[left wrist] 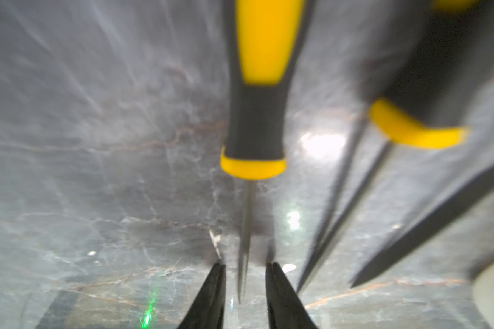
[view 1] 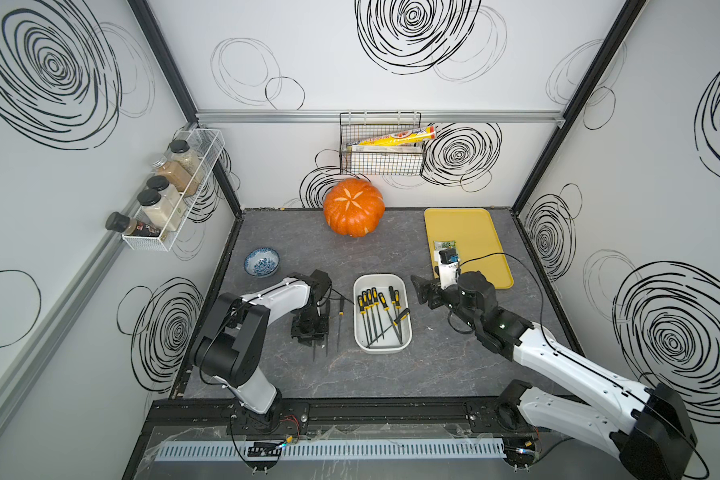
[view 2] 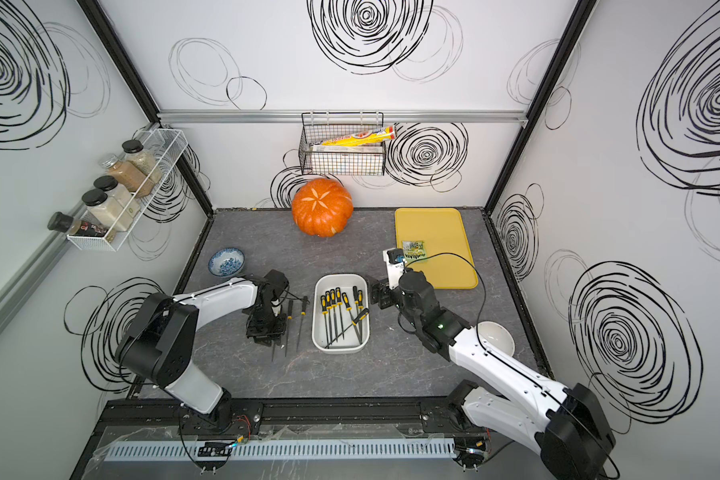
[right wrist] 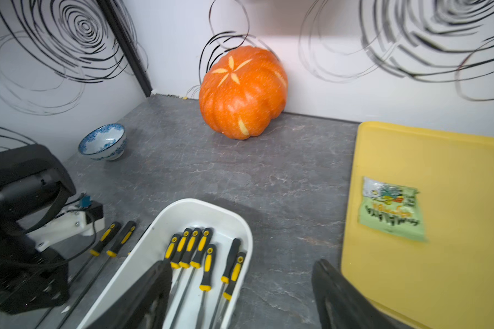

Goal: Take the file tool out of the storage box
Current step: Place the file tool at the center of the board, then pick up the file tool from the storage box.

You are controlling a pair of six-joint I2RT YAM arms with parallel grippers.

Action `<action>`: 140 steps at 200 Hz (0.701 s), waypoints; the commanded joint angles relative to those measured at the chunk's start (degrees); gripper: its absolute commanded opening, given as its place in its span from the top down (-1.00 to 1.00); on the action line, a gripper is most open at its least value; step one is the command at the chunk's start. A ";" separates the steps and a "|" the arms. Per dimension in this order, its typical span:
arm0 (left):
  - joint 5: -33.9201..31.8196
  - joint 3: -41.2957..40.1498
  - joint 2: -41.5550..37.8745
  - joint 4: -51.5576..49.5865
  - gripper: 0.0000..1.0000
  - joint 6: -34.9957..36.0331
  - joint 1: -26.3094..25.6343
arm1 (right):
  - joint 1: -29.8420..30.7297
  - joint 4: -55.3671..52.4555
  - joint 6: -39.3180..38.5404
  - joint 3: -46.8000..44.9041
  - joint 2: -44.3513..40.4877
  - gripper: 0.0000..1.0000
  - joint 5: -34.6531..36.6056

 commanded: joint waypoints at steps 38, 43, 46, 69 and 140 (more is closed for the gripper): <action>-2.62 13.65 -14.90 1.96 0.24 -1.82 -8.39 | -0.41 -4.06 1.74 -0.06 1.02 -0.52 -2.87; 0.41 13.70 -15.30 4.11 0.24 -0.72 -9.32 | -0.64 -4.17 1.59 -0.47 0.30 -0.51 -3.62; 2.48 13.50 -15.50 5.99 0.24 -0.05 -9.88 | -0.83 -4.38 1.58 -0.61 -0.12 -0.50 -3.78; 11.39 8.95 -18.03 23.36 0.02 4.75 -16.28 | -2.49 -5.43 3.14 -2.04 -3.62 -0.51 -2.62; 1.52 11.23 -2.64 27.29 -0.39 18.05 -25.69 | -9.38 -3.59 6.65 -7.10 -13.97 -0.48 -5.02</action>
